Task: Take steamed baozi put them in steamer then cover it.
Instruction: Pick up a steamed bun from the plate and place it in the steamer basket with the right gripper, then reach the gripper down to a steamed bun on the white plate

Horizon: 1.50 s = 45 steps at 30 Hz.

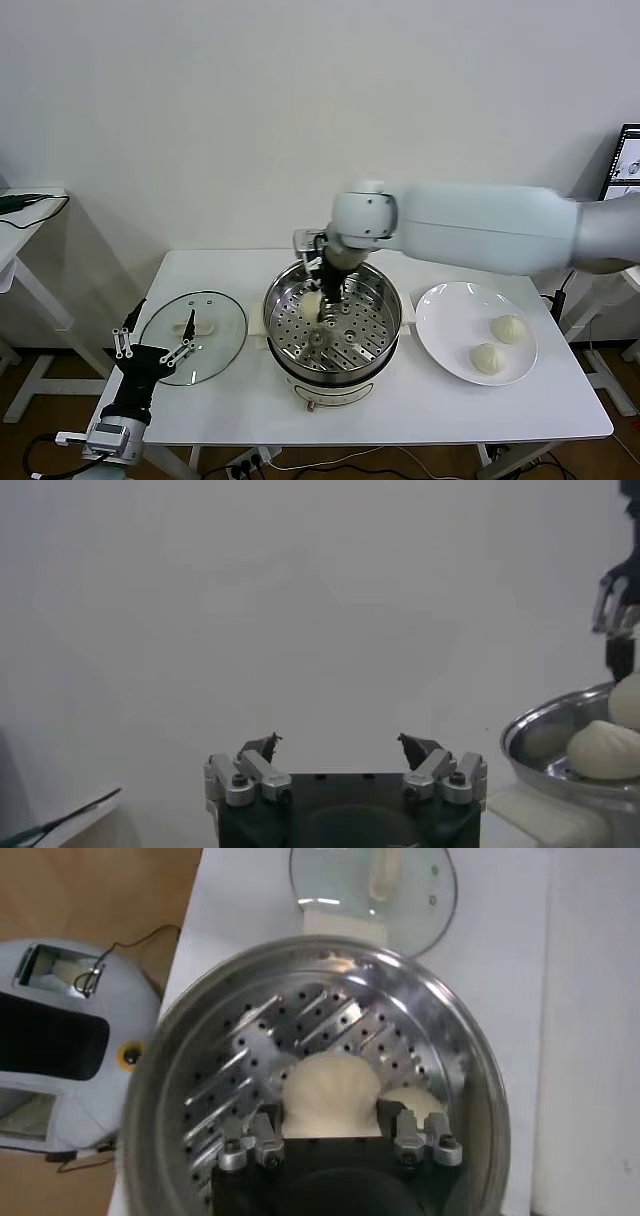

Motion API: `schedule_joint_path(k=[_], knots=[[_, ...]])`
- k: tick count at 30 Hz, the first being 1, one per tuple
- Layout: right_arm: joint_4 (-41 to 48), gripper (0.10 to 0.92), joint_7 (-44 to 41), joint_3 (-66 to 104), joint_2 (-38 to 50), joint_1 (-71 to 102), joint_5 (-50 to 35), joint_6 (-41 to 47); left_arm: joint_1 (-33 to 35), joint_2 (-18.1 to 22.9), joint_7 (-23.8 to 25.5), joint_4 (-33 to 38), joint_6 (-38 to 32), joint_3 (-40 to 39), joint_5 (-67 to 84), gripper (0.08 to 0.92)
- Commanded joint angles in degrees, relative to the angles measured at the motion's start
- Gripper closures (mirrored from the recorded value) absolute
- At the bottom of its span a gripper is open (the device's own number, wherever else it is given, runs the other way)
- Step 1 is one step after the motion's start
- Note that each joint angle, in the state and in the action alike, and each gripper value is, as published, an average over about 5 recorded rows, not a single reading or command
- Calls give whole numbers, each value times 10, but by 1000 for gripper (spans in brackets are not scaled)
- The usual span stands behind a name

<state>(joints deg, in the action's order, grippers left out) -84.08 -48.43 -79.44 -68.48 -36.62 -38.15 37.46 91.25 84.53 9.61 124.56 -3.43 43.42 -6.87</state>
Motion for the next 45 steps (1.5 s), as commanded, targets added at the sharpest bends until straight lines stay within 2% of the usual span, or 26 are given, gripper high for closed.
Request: schedule_joint_path(k=[1,7,13,19,24,31,34,39,45], knots=[[71,375,1,7,-76,60,23,4,0,-1,2,-2,0,11,4,177],[70,341,-2,9,-78,65,28,3,0,-1,4,-5,0,15,6,177],[39,220,-6,13,-38,37,24,-1,0,0,3,-4,1,13,6,177],[-38,203,-40,8,91,-58,14,-21,2,1,2,1,3,10,5,177],[-83,203,-121,-5,229,-124,35,-71,5,3,1,8,3,-1,2,177],[-97,203,-215,19,412,-77,168,-162,11,4,1,13,0,-5,-3,177],[-73,203,-226,56,455,-7,246,-201,13,3,0,14,-1,-7,-6,177],[-20,203,-231,204,480,183,363,-252,12,6,-1,13,-2,-13,-10,177],[34,203,-237,330,459,342,440,-284,10,8,-3,5,-6,-25,-18,177]])
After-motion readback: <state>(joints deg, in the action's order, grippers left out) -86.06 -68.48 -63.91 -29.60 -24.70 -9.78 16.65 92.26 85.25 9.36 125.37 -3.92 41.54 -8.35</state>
